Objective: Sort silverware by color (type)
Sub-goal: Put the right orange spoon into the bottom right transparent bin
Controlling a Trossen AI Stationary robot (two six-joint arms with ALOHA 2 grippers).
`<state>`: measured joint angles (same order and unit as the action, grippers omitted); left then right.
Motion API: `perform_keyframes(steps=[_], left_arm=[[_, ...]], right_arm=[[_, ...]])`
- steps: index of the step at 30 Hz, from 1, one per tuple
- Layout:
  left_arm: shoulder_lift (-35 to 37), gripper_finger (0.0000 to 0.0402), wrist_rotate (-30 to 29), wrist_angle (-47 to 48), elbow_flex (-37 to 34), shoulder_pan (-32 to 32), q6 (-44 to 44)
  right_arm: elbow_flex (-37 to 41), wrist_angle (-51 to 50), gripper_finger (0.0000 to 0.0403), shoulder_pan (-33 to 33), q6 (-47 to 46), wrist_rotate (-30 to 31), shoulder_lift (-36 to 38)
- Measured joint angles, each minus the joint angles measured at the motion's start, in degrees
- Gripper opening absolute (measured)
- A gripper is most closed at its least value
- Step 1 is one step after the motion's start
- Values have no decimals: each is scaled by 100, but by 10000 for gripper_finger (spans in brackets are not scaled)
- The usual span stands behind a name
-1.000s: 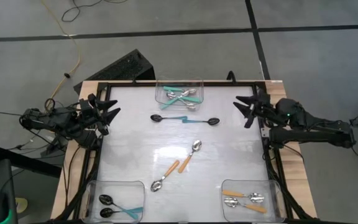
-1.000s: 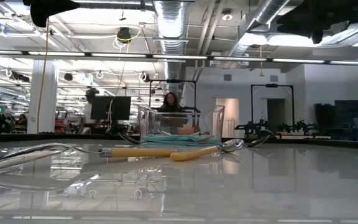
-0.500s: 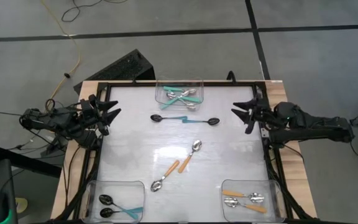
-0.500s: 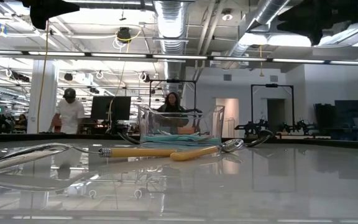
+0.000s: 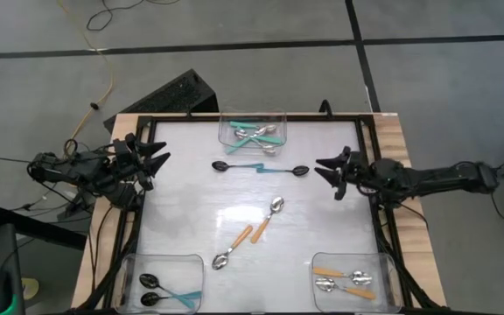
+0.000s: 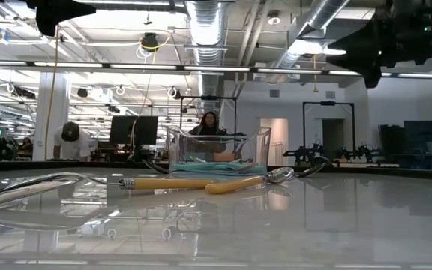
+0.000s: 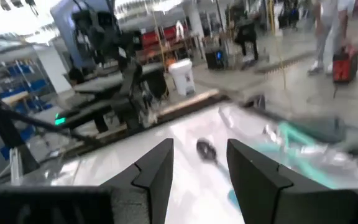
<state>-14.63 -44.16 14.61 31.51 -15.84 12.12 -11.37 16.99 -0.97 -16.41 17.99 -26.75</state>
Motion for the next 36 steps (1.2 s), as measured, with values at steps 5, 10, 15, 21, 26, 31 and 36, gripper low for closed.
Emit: perform_keyframes(steps=[5,10,15,21,26,31,36], left_arm=[[0,190,-5,5,-1,0,-4],[0,190,-11,15,-13,2,-9],[0,190,-18,-11,-181,2,30],[0,190,2,-60,-190,2,84],[0,190,469,-122,-190,2,-228],[2,190,523,-115,-190,2,-383],[7,190,635,-111,-190,2,-544]], right_arm=[[67,100,175,-169,-415,-1,-466],[67,640,179,-286,-431,9,-1109],[67,1302,197,-196,-430,25,-1877],[65,2235,225,17,-164,36,-2547],[35,2603,236,118,-101,38,-2884],[-363,2496,237,55,315,36,-3237],[-1074,1947,237,24,933,36,-3670]])
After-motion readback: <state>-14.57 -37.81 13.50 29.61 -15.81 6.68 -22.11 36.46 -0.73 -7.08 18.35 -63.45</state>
